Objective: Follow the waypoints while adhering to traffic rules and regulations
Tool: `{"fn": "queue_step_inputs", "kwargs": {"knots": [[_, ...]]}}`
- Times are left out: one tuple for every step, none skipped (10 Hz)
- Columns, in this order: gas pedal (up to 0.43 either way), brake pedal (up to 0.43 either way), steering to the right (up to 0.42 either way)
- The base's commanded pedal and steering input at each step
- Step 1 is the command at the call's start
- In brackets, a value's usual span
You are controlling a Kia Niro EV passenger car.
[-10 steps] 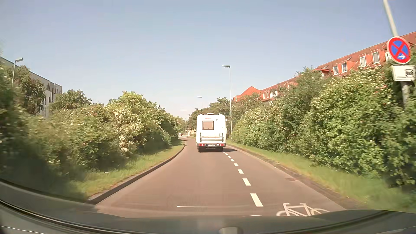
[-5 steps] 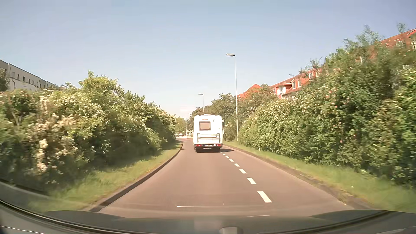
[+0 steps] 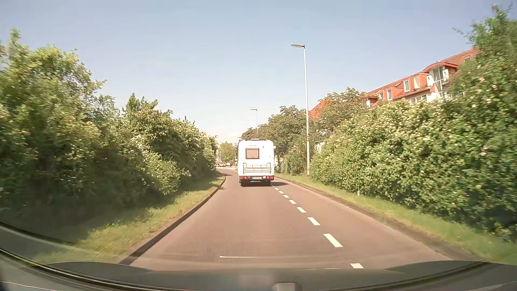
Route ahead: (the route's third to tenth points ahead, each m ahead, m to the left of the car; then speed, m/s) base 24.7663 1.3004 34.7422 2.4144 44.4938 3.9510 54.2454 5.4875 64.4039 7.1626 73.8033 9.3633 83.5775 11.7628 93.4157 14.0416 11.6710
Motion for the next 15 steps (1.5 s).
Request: {"fn": "queue_step_inputs", "kwargs": {"knots": [[0.118,0.000,-0.015],[0.118,0.000,-0.015],[0.118,0.000,-0.016],[0.118,0.000,-0.016],[0.118,0.000,-0.016],[0.118,0.000,-0.015],[0.110,0.000,-0.015],[0.098,0.000,-0.015],[0.087,0.000,-0.015],[0.047,0.000,-0.016],[0.028,0.000,-0.016],[0.028,0.000,-0.016],[0.028,0.000,-0.016],[0.028,0.000,-0.016],[0.028,0.000,-0.017]]}}
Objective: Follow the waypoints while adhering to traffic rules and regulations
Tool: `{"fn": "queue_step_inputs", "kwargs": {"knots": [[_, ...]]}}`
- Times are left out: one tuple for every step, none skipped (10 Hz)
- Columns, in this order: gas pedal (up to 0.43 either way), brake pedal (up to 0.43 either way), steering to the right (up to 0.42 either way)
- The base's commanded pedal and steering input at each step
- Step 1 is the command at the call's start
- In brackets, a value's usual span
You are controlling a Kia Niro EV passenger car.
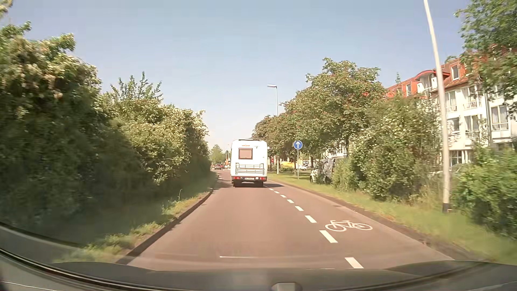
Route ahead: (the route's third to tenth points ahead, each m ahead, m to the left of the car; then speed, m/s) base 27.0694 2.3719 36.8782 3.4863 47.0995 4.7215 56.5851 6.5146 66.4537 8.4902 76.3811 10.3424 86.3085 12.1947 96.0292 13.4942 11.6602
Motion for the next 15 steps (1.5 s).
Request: {"fn": "queue_step_inputs", "kwargs": {"knots": [[0.047,0.000,-0.018],[0.047,0.000,-0.018],[0.047,0.000,-0.019],[0.047,0.000,-0.020],[0.047,0.000,-0.021],[0.047,0.000,-0.022],[0.047,0.000,-0.022],[0.039,0.000,-0.022],[0.039,0.000,-0.022],[0.008,0.000,-0.022],[0.000,0.000,-0.022],[0.000,0.000,-0.022],[0.000,0.000,-0.022],[0.000,0.000,-0.022],[0.000,0.000,-0.022]]}}
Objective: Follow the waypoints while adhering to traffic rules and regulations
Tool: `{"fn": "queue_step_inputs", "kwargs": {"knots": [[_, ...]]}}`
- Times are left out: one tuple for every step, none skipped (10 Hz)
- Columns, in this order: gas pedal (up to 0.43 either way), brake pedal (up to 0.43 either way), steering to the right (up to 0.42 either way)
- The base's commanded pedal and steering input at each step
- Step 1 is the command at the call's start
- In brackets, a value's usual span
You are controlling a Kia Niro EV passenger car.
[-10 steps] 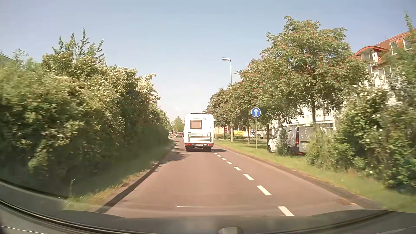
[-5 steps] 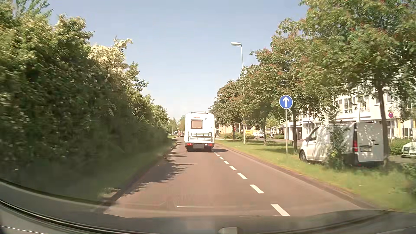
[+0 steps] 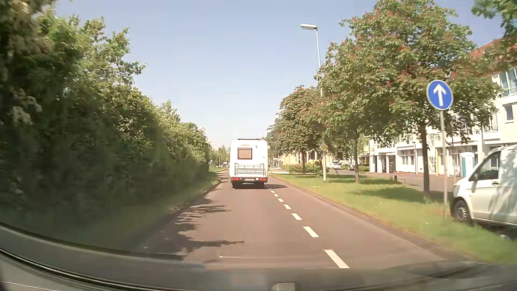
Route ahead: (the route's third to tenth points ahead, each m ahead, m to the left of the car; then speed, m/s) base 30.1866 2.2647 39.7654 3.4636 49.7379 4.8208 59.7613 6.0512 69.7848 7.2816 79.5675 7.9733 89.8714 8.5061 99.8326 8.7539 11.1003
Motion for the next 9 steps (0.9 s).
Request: {"fn": "queue_step_inputs", "kwargs": {"knots": [[0.000,0.000,-0.022],[0.000,0.000,-0.022],[0.000,0.000,-0.022],[0.000,0.000,-0.022],[0.000,0.000,-0.022],[0.000,0.000,-0.022],[0.000,0.000,-0.022],[0.000,0.000,-0.021],[0.000,0.000,-0.021]]}}
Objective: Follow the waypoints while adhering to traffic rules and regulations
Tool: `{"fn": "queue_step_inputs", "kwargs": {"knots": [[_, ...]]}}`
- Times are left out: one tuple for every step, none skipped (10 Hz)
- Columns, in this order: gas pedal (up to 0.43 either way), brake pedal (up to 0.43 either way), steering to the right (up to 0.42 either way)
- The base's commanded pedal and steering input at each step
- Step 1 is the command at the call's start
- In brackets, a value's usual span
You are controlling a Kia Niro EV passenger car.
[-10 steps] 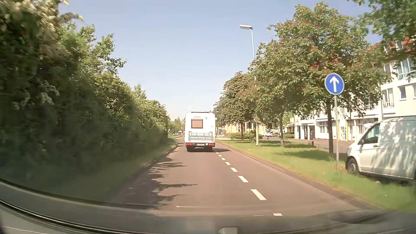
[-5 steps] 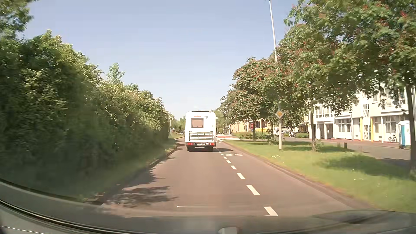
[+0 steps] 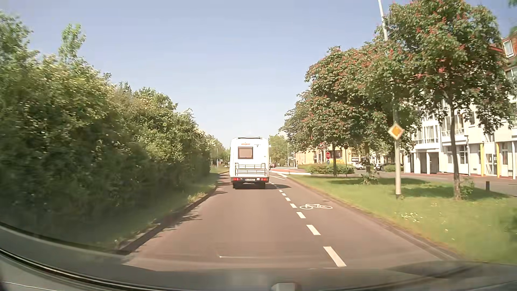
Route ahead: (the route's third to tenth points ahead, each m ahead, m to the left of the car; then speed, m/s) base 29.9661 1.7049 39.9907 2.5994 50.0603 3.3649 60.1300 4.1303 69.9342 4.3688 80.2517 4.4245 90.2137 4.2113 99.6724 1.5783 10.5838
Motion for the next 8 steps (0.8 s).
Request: {"fn": "queue_step_inputs", "kwargs": {"knots": [[0.000,0.000,-0.021],[0.000,0.000,-0.021],[0.000,0.000,-0.020],[0.000,0.000,-0.020],[0.000,0.000,-0.020],[0.000,0.012,-0.020],[0.000,0.030,-0.019],[0.000,0.037,-0.019]]}}
